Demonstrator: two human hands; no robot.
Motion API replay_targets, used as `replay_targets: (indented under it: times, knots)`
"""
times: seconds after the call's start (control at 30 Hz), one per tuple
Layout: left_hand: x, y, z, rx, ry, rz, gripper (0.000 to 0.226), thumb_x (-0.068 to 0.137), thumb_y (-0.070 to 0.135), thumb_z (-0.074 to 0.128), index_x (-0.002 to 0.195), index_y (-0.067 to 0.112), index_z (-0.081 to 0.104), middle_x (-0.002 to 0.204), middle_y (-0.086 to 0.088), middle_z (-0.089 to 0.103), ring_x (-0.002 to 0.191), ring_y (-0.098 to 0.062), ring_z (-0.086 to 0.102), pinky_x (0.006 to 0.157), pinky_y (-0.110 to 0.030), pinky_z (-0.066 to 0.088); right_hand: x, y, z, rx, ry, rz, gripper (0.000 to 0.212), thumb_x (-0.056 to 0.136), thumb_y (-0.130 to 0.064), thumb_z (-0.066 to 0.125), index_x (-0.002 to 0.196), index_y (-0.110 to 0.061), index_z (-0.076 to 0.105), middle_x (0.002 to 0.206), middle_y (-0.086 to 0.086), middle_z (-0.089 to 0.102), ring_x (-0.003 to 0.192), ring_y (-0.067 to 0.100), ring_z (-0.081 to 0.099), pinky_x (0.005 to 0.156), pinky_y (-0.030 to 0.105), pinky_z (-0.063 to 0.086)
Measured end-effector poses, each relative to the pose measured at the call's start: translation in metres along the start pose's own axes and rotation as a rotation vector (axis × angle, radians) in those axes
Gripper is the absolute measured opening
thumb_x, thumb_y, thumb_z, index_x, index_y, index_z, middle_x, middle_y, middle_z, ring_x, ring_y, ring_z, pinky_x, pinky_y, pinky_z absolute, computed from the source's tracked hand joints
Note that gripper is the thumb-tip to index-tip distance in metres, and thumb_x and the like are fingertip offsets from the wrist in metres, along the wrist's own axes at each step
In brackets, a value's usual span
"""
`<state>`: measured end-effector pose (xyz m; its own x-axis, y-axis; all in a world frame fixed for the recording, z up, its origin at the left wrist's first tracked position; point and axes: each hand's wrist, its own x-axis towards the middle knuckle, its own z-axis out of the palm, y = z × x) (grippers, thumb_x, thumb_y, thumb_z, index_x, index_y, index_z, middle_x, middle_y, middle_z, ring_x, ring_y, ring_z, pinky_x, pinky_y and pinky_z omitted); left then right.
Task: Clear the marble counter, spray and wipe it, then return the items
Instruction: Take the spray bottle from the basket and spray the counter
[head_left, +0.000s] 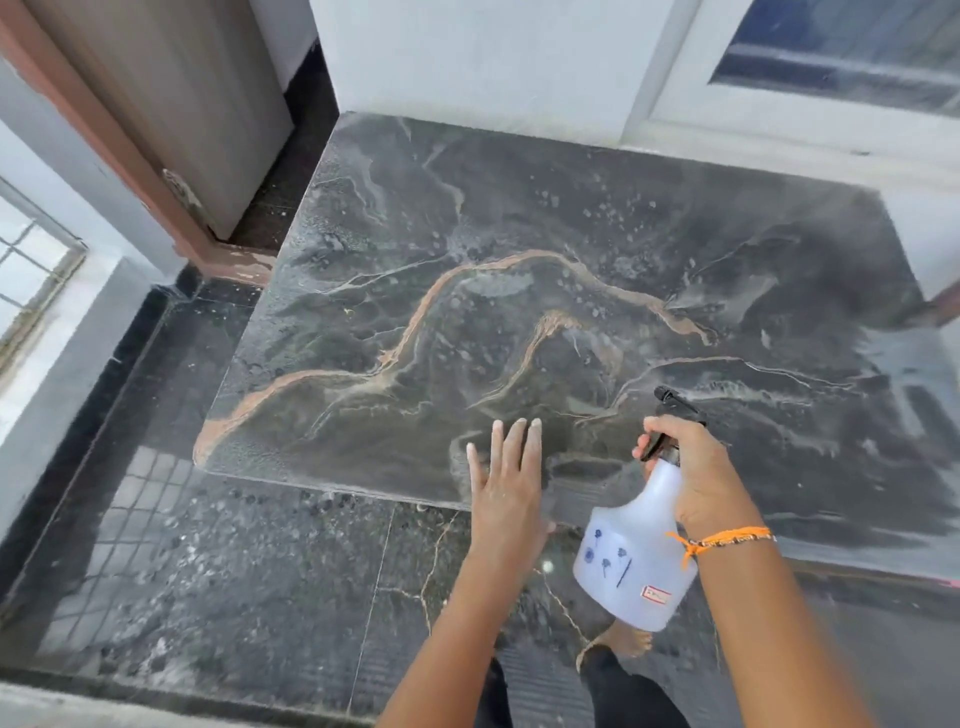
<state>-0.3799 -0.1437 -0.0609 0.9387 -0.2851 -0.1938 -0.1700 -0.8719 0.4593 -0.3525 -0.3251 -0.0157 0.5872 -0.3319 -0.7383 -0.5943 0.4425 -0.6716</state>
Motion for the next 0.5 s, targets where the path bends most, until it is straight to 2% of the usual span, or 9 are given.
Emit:
replay_targets:
  times: [0.1,0.17,0.27,0.37,0.5]
  knots:
    - [0.000,0.007,0.001,0.040,0.042,-0.009,0.090,0.087,0.011,0.057,0.148,0.020,-0.008,0.159,0.001,-0.001,0.145,-0.024,-0.014,0.110,-0.045,-0.019,0.004,-0.001,-0.016,0.036,-0.013,0.006,0.022,0.088,-0.008,0.052,0.066,-0.010,0.052,0.039,-0.003,0.053,0.035,0.008,0.050,0.034,0.013,0.036]
    - [-0.001,0.021,0.006,0.060,0.057,0.029,0.091,0.085,-0.001,0.053,0.148,0.022,-0.008,0.158,0.001,0.004,0.146,-0.023,-0.012,0.110,-0.044,-0.019,0.004,-0.003,-0.030,0.038,-0.080,0.005,0.023,0.087,-0.010,0.054,0.064,-0.009,0.057,0.044,-0.001,0.058,0.042,0.010,0.055,0.036,0.014,0.038]
    - [-0.002,0.056,0.022,0.053,-0.024,0.131,0.091,0.082,-0.006,0.049,0.148,0.019,-0.008,0.157,0.001,0.007,0.146,-0.024,-0.010,0.114,-0.046,-0.013,0.003,-0.009,-0.059,0.021,-0.150,0.006,0.034,0.087,-0.015,0.059,0.054,-0.013,0.067,0.054,0.000,0.066,0.055,0.009,0.065,0.039,0.016,0.041]
    - [0.001,0.094,0.042,0.080,-0.081,0.252,0.091,0.080,-0.008,0.047,0.148,0.017,-0.007,0.157,-0.001,0.008,0.146,-0.025,-0.010,0.114,-0.047,-0.012,0.003,-0.019,-0.105,0.100,-0.088,-0.005,0.022,0.087,-0.011,0.058,0.066,-0.009,0.063,0.056,0.001,0.068,0.058,0.009,0.068,0.038,0.016,0.042]
    - [0.013,0.139,0.064,0.097,-0.142,0.344,0.092,0.085,0.009,0.059,0.148,0.017,-0.007,0.157,-0.001,0.008,0.146,-0.025,-0.009,0.113,-0.046,-0.014,0.003,-0.025,-0.176,0.157,0.056,-0.032,0.021,0.086,-0.013,0.059,0.066,-0.009,0.063,0.055,0.003,0.067,0.057,0.012,0.066,0.036,0.015,0.040]
